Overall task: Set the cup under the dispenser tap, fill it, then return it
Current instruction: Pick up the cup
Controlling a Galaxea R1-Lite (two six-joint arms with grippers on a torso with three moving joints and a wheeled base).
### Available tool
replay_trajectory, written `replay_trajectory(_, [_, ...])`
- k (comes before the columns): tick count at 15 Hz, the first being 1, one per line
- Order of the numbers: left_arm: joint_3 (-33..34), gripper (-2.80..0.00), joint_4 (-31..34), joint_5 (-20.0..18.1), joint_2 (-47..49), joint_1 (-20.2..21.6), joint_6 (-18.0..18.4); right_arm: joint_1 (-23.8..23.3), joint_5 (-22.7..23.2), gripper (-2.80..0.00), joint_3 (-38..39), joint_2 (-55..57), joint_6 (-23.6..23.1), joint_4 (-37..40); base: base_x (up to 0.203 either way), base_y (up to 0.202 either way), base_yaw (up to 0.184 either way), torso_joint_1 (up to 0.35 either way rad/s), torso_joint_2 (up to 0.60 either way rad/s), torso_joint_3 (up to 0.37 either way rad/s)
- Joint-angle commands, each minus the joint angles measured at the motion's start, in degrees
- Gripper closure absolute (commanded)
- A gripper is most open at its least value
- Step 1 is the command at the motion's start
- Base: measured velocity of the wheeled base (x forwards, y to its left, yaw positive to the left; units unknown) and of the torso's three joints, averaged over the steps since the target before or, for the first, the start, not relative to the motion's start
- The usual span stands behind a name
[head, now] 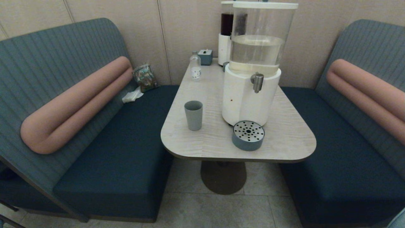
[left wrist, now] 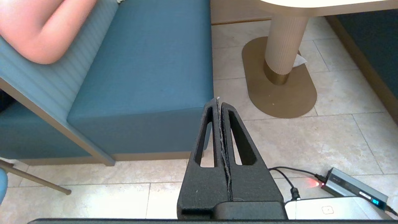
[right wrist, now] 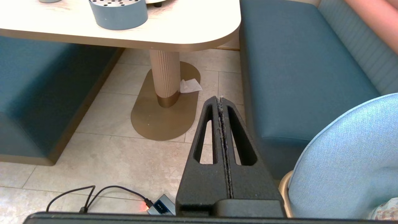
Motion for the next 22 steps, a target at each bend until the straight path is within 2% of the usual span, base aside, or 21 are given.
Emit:
replay_trajectory(1, [0.12,0.00,-0.35,0.24,-0.12,0.01,0.04,0.00,0.01,0.00,0.00,-0.02,-0.02,0.00,0.000,0.000,0.000,0.000,0.00,0.000])
replay_trajectory(6, [0.12,0.00,-0.35,0.24,-0.03,0.01,-0.13,0.00,0.01,0.00,0.00,-0.02,-0.11,0.00,0.000,0.000,0.000,0.000,0.00,0.000])
replay_trajectory(13, [0.85,0.00,-5.01,-0.25,-0.14,0.01,0.30,0.00,0.01,0.00,0.00,-0.02,-0.02,0.00,0.000,0.000,0.000,0.000,0.00,0.000])
replay_trajectory(15, [-2.45,0.00,-4.90,-2.43,-0.03,0.02,0.04,0.00,0.01,0.00,0.00,-0.02,-0.11,-0.09,0.000,0.000,0.000,0.000,0.00,0.000])
replay_trajectory(18, [-14.39,0.00,-1.00,-7.75,5.33,-0.02,-2.02,0.00,0.01,0.00,0.00,0.06,-0.19,-0.09,0.000,0.000,0.000,0.000,0.00,0.000])
replay_trajectory(20, [-21.02,0.00,-2.24,-9.84,16.89,-1.09,-6.01,0.00,0.01,0.00,0.00,0.06,-0.19,-0.09,0.000,0.000,0.000,0.000,0.00,0.000])
replay_trajectory(22, [-26.91,0.00,-9.95,-11.31,31.26,-2.38,-10.62,0.00,0.01,0.00,0.00,0.06,-0.17,-0.09,0.000,0.000,0.000,0.000,0.00,0.000])
